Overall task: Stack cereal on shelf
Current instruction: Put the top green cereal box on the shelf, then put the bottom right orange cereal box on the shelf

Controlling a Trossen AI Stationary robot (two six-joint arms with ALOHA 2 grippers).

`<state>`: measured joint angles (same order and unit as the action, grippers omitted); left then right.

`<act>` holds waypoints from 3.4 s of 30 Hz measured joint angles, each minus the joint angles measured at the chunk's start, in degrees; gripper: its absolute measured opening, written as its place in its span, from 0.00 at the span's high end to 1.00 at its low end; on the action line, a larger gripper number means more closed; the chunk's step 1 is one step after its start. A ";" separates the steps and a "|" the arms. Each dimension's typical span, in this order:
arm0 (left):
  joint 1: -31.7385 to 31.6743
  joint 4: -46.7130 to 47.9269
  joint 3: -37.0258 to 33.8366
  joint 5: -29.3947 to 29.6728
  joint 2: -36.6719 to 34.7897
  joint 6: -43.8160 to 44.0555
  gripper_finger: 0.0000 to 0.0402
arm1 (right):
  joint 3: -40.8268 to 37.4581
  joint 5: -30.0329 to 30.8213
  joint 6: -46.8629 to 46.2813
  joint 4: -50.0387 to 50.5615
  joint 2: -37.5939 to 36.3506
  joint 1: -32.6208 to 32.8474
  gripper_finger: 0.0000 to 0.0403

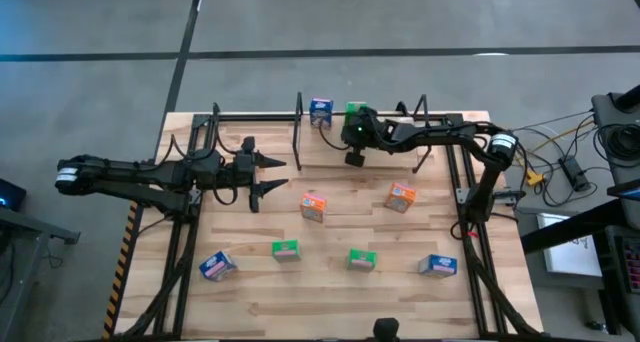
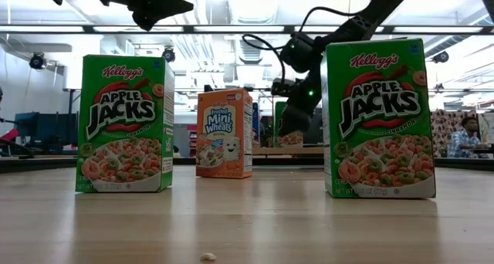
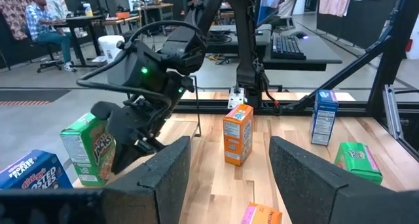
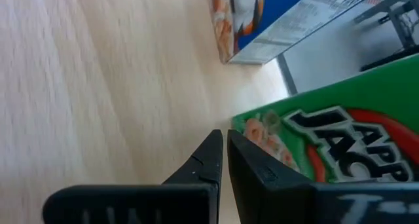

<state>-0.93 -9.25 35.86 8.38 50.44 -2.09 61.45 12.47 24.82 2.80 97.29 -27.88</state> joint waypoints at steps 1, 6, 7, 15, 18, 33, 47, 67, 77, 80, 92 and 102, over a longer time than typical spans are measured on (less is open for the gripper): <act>0.00 0.02 0.00 0.00 0.04 -0.18 0.52 | 0.00 0.00 -0.06 -0.62 0.01 0.00 0.97; -0.01 0.01 0.00 0.02 0.12 -0.35 0.52 | 0.00 0.19 -0.17 -2.59 0.01 -0.50 0.97; -0.01 0.04 0.00 0.02 0.12 -0.35 0.52 | 0.00 0.48 -0.11 -2.74 0.01 -0.54 0.97; 0.00 0.04 0.00 0.02 0.15 -0.35 0.52 | 0.00 0.63 -0.10 -4.03 0.08 -0.63 0.97; 0.00 0.01 0.00 0.02 0.15 -0.35 0.52 | 0.02 0.63 -0.87 -5.34 0.44 -0.86 0.97; 0.00 0.01 0.00 0.02 0.15 -0.35 0.52 | 0.04 3.67 -1.76 -8.23 1.19 -2.13 0.97; 0.00 0.04 0.00 0.02 0.15 -0.35 0.52 | 0.04 4.29 2.37 -6.44 1.08 -3.23 0.97; -0.01 0.32 0.00 0.02 0.16 -0.13 0.52 | 0.07 9.11 7.20 0.27 0.73 -2.99 0.97; 0.00 0.34 0.00 0.02 0.17 -0.11 0.52 | 0.07 8.07 2.98 0.71 -1.69 0.93 0.97; 0.00 0.35 0.00 0.02 0.17 -0.13 0.52 | 0.07 8.05 1.50 2.00 -4.16 3.35 0.97; 0.00 0.34 0.00 0.04 0.17 -0.12 0.52 | 0.07 -4.93 -16.39 12.39 -18.22 11.56 0.97; -0.02 -1.88 0.00 0.03 0.17 -2.25 0.52 | 0.07 -21.82 -33.48 19.22 -27.11 16.05 0.97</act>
<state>-0.95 -11.13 35.86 8.42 50.61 -4.34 61.52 -9.35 -8.66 22.02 70.17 -11.83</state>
